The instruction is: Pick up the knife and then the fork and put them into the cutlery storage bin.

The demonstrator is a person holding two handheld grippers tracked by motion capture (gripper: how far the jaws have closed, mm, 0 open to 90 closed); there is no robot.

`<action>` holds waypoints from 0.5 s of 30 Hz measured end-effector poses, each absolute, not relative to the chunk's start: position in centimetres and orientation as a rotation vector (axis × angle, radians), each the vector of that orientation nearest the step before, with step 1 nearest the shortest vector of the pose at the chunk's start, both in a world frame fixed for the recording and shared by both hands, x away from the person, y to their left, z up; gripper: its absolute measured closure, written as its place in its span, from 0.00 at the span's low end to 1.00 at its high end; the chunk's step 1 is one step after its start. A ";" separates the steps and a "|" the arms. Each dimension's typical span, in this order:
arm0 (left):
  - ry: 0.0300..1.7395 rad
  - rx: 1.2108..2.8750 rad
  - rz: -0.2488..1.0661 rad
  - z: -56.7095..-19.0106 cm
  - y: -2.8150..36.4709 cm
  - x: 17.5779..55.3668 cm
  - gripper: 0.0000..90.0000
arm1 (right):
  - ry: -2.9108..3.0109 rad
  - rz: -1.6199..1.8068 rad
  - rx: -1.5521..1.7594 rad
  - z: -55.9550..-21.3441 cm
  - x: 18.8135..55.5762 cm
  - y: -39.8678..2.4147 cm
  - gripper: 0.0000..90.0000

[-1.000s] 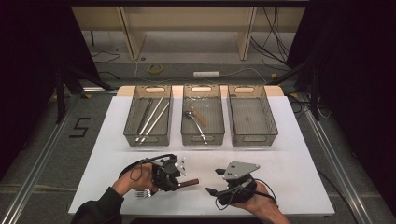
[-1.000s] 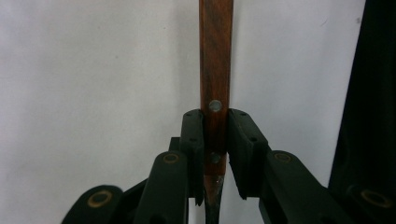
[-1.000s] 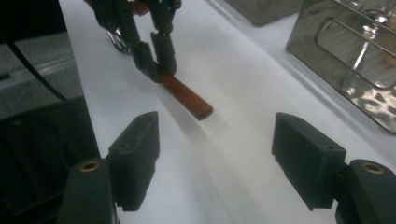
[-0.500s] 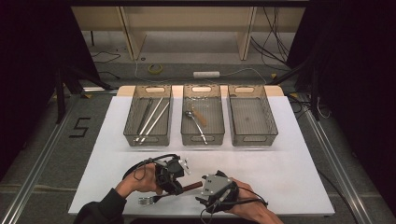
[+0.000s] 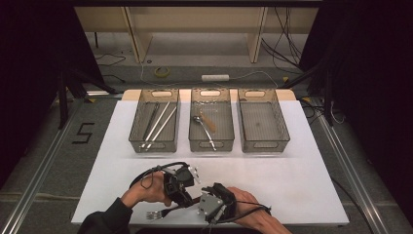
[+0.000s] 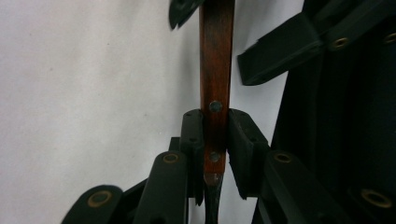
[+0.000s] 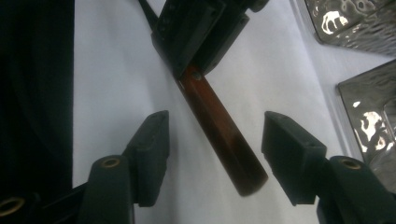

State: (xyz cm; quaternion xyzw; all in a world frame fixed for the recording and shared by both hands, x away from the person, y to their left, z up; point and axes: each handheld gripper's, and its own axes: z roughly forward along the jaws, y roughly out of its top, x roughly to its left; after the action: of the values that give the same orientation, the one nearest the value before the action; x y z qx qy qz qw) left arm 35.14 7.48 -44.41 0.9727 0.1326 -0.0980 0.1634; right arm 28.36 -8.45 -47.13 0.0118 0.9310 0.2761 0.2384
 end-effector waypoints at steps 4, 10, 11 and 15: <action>0.370 2.777 -0.286 -44.4 7.2 35.0 0.85 | 2.524 0.705 -0.039 -47.3 28.2 -8.2 0.57; 0.368 2.778 -0.297 -44.5 7.0 34.9 0.85 | 2.483 0.649 -0.123 -47.8 27.6 -7.8 0.71; 0.368 2.779 -0.298 -44.6 7.0 34.9 0.85 | 2.470 0.642 -0.143 -47.8 27.6 -7.7 0.72; 0.366 2.777 -0.303 -44.5 7.0 35.0 0.85 | 2.447 0.607 -0.206 -47.9 27.3 -7.7 0.76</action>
State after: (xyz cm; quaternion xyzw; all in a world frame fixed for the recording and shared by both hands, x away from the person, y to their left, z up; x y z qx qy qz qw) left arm 34.96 7.00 -44.50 0.9728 0.1283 -0.1062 0.1612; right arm 27.35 -7.71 -47.88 -0.0775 0.9223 0.2289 0.3015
